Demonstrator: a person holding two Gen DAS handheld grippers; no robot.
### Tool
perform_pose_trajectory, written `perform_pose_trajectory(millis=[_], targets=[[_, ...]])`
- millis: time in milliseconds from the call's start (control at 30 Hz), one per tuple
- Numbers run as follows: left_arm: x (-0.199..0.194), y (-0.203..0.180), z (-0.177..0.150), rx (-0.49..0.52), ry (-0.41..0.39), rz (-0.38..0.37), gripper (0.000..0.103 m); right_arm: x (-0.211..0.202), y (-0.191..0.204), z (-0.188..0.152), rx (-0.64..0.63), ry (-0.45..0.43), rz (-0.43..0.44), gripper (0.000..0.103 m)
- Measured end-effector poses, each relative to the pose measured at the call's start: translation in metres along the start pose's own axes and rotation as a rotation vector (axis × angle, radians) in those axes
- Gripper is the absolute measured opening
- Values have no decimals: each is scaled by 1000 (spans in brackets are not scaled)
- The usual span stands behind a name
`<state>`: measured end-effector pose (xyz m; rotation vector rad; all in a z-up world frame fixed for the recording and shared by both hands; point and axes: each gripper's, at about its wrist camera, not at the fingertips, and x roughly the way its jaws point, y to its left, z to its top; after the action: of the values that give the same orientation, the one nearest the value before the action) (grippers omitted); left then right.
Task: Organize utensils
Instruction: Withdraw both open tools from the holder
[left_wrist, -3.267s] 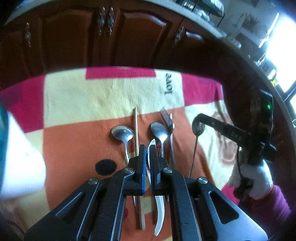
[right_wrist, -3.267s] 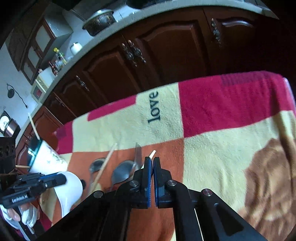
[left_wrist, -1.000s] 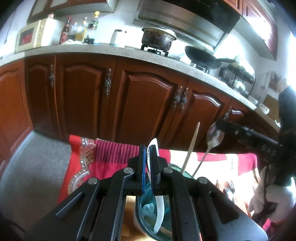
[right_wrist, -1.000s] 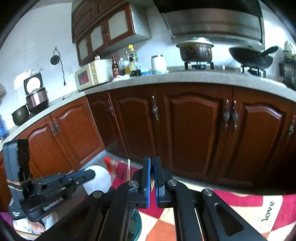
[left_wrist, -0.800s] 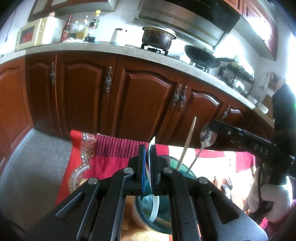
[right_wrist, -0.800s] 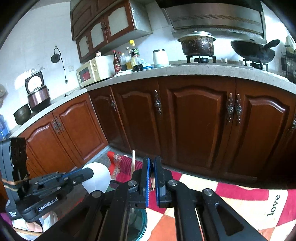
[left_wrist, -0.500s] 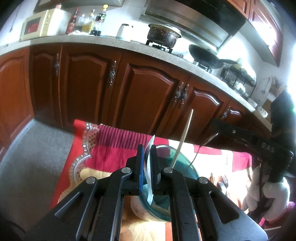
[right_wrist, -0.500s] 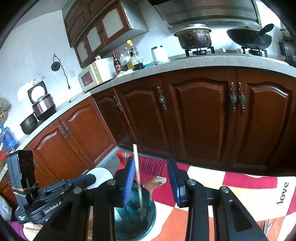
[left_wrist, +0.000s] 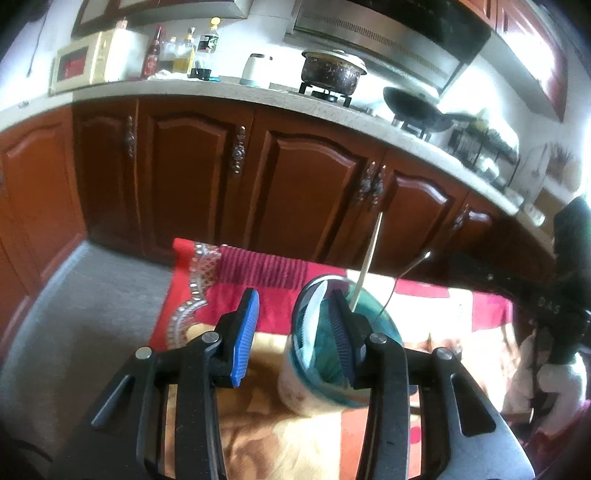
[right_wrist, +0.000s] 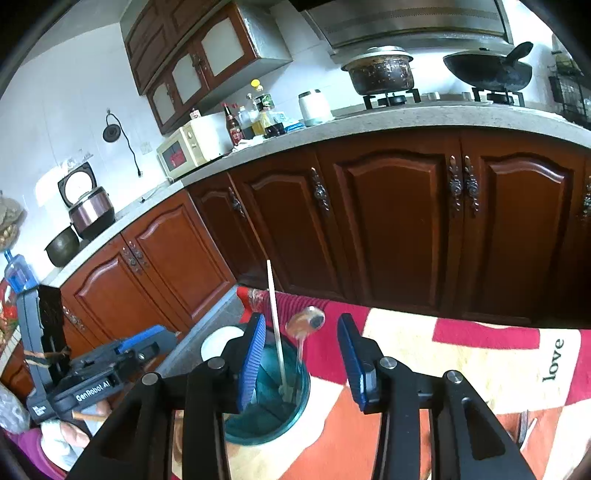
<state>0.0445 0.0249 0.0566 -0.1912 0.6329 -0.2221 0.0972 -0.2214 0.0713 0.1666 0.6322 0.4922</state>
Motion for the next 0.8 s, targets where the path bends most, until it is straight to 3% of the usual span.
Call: perform_pose_trajectory(millis=[267, 800], targets=[[-15, -4, -9, 22, 25, 88, 39, -12, 6, -18, -15, 19, -40, 39], [-37, -26, -32, 54, 50, 141, 40, -27, 16, -51, -29, 64, -76, 42]])
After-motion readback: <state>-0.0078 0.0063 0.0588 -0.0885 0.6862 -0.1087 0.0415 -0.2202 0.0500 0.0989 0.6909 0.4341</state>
